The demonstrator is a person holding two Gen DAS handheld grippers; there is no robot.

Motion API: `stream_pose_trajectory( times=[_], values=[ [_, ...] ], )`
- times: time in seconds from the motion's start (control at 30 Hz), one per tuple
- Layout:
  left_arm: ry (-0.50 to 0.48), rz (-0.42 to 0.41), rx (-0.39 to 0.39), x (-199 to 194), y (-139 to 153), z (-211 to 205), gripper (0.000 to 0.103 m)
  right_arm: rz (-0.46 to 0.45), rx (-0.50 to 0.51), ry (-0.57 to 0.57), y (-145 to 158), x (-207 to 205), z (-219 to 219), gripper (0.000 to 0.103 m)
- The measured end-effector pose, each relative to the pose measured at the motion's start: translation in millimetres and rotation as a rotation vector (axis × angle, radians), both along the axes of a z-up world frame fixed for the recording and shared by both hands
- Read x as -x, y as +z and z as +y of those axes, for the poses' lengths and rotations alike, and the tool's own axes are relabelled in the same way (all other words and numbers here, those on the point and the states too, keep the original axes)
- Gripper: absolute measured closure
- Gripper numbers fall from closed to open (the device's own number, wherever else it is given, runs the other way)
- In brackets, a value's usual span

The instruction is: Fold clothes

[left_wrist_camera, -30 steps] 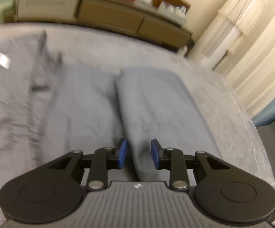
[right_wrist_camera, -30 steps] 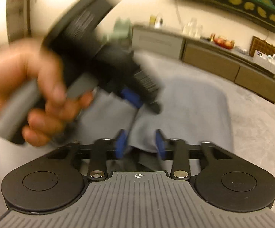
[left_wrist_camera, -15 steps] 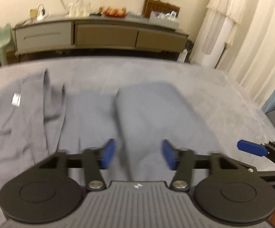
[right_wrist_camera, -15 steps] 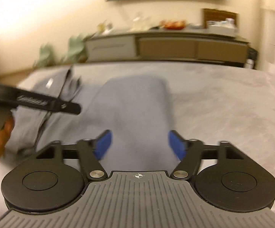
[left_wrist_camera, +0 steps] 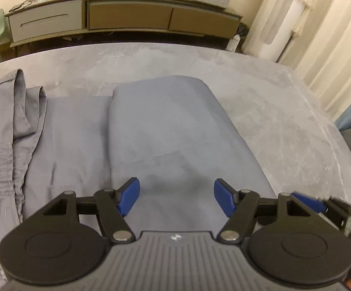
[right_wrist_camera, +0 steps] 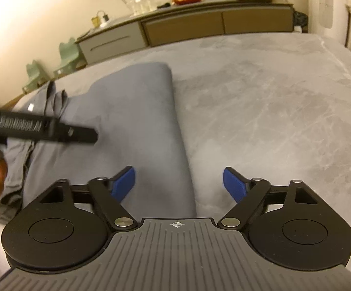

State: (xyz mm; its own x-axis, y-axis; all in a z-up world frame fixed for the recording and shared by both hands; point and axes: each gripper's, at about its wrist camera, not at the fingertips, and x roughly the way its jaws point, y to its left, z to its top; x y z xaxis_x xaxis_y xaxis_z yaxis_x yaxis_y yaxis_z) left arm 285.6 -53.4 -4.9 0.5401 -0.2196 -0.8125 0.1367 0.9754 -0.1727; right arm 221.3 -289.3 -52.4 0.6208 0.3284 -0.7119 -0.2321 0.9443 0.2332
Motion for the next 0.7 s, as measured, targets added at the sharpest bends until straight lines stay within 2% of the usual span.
stream_pose_trajectory(
  times=[0.03, 0.07, 0.13, 0.23, 0.3, 0.37, 0.4, 0.43, 0.53, 0.6, 0.67, 0.7],
  values=[
    [-0.005, -0.010, -0.007, -3.4, 4.7, -3.5, 0.034, 0.008, 0.002, 0.019, -1.6, 1.6, 1.7, 0.069],
    [-0.016, -0.018, -0.017, -7.5, 10.2, -9.3, 0.034, -0.001, 0.012, 0.027, -2.6, 3.9, 4.2, 0.070],
    [-0.052, -0.030, -0.044, -16.3, 20.6, -25.1, 0.033, -0.063, 0.047, 0.037, 4.3, 12.9, 9.0, 0.092],
    [-0.153, -0.030, -0.098, -27.1, 29.3, -55.9, 0.025, -0.200, 0.123, 0.084, 23.4, 33.3, 22.5, 0.095],
    [-0.221, -0.016, -0.157, -32.1, 27.9, -73.8, 0.022, -0.299, 0.171, 0.134, 32.6, 49.8, 37.2, 0.096],
    [-0.259, 0.002, -0.258, -32.8, 15.9, -83.8, 0.023, -0.379, 0.200, 0.188, 39.2, 64.2, 51.4, 0.096],
    [-0.278, 0.012, -0.309, -33.1, 9.9, -88.8, 0.044, -0.389, 0.204, 0.205, 40.3, 66.9, 56.6, 0.096],
    [-0.286, 0.017, -0.321, -32.1, 5.4, -87.1, 0.068, -0.399, 0.209, 0.223, 41.3, 69.5, 61.9, 0.096],
    [-0.269, 0.002, -0.243, -23.0, 4.1, -60.4, 0.084, -0.419, 0.187, 0.261, 47.6, 75.6, 71.6, 0.096],
    [-0.226, -0.035, -0.131, -11.5, 21.2, -22.3, 0.086, -0.423, 0.129, 0.270, 55.8, 77.7, 71.1, 0.092],
    [-0.175, -0.083, -0.010, 4.2, 42.1, 25.5, 0.087, -0.446, 0.000, 0.280, 69.8, 86.0, 62.8, 0.070],
    [-0.142, -0.117, 0.046, 16.6, 53.5, 59.7, 0.088, -0.454, -0.071, 0.295, 76.4, 91.2, 59.3, 0.055]
  ],
)
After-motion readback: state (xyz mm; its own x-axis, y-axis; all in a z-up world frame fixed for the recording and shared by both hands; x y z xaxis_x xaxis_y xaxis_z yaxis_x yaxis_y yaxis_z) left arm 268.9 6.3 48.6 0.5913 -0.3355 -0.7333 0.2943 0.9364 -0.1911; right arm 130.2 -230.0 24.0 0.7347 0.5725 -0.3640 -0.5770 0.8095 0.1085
